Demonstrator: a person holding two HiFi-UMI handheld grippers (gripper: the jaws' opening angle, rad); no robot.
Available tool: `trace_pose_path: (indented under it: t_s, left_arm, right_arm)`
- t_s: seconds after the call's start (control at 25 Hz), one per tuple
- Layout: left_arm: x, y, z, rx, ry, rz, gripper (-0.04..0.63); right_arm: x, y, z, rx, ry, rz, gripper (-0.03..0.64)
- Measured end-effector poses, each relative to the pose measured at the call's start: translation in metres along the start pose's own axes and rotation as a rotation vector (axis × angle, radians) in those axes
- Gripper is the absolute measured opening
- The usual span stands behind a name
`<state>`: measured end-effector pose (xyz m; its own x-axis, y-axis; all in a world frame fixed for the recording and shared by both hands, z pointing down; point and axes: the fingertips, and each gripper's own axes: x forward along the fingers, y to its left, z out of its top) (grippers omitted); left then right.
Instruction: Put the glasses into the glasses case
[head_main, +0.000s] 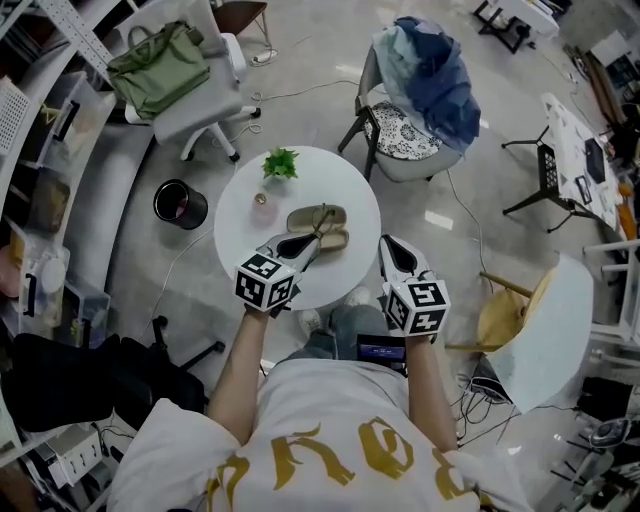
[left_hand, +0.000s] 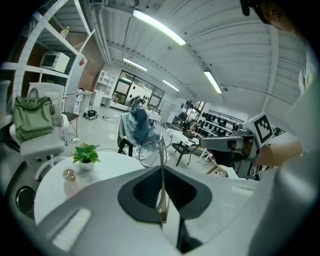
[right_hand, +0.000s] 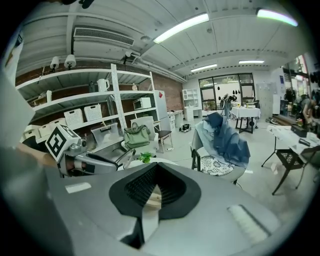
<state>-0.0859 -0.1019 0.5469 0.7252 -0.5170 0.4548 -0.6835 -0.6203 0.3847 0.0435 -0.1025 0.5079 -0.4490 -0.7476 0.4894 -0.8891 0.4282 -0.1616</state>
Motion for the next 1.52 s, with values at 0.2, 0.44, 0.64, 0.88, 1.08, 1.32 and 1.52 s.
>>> trace_pose_path:
  t_s: [0.2,0.44,0.64,0.88,1.08,1.32,1.52]
  left_arm:
    - [0.011,0.0,-0.003,0.007,0.021,0.01,0.014]
    - [0.02,0.002,0.01,0.021,0.029,-0.008,0.014]
    - [0.029,0.011,0.016,0.031,0.042,-0.011,0.014]
    - [0.039,0.024,-0.004,0.039,0.122,0.002,0.014]
    - [0.05,0.03,-0.025,0.057,0.205,-0.032,0.014]
    - [0.062,0.041,-0.051,0.104,0.317,-0.06,0.014]
    - [0.069,0.043,-0.069,0.221,0.433,-0.111,0.014]
  right_arm:
    - [0.005,-0.007,-0.01,0.056,0.001,0.029,0.023]
    - [0.023,-0.017,-0.002,0.078,0.004,0.047,0.023]
    - [0.04,-0.022,-0.003,0.086,0.022,0.059,0.023]
    - [0.054,-0.027,-0.012,0.094,0.065,0.078,0.025]
    - [0.067,-0.03,-0.025,0.103,0.103,0.094,0.024]
    - [0.076,-0.032,-0.041,0.12,0.139,0.112,0.025]
    - [0.08,-0.034,-0.045,0.151,0.149,0.129,0.025]
